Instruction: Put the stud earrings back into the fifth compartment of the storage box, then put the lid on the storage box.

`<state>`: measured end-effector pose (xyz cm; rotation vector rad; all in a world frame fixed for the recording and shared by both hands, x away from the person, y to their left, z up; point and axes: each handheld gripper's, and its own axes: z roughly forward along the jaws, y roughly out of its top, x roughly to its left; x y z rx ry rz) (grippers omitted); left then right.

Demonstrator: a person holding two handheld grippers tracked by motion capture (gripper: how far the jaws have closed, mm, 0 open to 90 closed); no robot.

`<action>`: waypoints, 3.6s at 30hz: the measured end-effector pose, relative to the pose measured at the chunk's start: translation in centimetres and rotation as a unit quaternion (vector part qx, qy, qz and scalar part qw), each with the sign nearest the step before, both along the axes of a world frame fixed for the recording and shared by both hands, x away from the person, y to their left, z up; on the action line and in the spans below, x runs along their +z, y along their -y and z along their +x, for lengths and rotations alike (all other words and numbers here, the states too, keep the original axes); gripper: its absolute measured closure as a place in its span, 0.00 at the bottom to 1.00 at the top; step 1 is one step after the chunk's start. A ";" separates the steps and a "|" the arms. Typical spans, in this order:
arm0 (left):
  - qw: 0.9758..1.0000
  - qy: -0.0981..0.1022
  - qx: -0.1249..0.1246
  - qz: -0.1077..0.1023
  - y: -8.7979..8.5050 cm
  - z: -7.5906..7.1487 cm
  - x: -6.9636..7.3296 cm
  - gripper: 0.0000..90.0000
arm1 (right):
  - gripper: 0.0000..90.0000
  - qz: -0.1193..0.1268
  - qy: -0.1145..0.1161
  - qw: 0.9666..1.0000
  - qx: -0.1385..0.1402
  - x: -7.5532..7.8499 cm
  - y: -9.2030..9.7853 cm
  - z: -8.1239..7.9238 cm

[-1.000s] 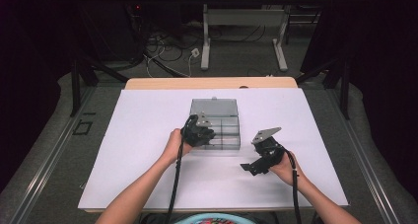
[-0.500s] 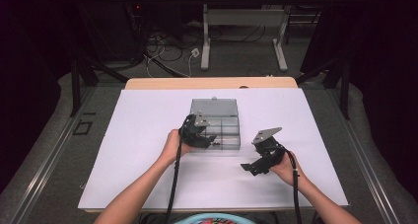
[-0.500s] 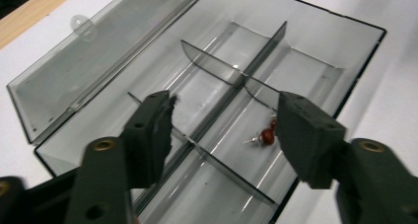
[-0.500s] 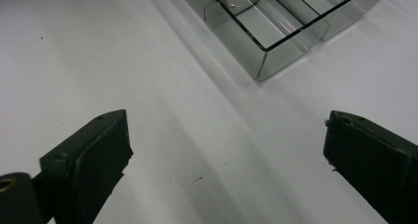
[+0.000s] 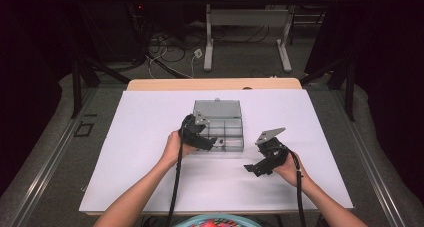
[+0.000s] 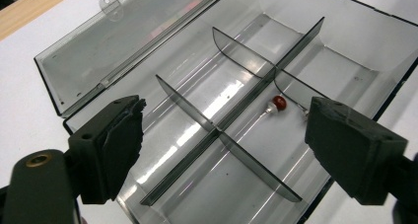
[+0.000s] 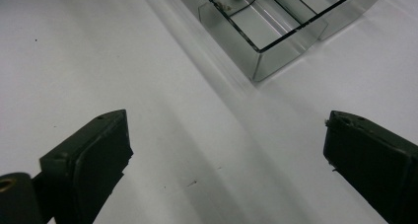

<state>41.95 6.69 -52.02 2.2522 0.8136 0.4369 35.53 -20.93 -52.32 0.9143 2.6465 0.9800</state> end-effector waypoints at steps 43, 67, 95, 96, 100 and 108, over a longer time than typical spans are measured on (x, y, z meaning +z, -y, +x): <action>1.000 -0.014 0.024 0.014 0.4 1.4 -0.5 0.34 | 0.04 0.003 0.004 1.000 0.008 0.1 0.2 -0.6; 0.997 -0.044 0.031 0.056 1.8 1.5 -1.9 0.65 | 0.04 -0.001 0.002 1.000 0.010 -0.2 0.0 -0.6; 0.997 -0.049 0.037 0.056 1.8 1.3 -1.8 0.65 | 0.16 0.036 0.040 0.998 -0.034 0.9 0.7 0.7; 0.997 -0.049 0.037 0.054 1.8 1.3 -1.8 0.65 | 0.19 0.043 0.044 0.997 -0.040 1.0 0.7 0.9; 0.997 -0.047 0.035 0.051 1.7 1.3 -1.9 0.65 | 0.38 0.049 0.047 0.996 -0.061 1.4 1.0 1.8; 0.997 -0.047 0.034 0.051 1.7 1.3 -1.9 0.66 | 0.72 0.052 0.053 0.993 -0.088 2.1 1.2 3.6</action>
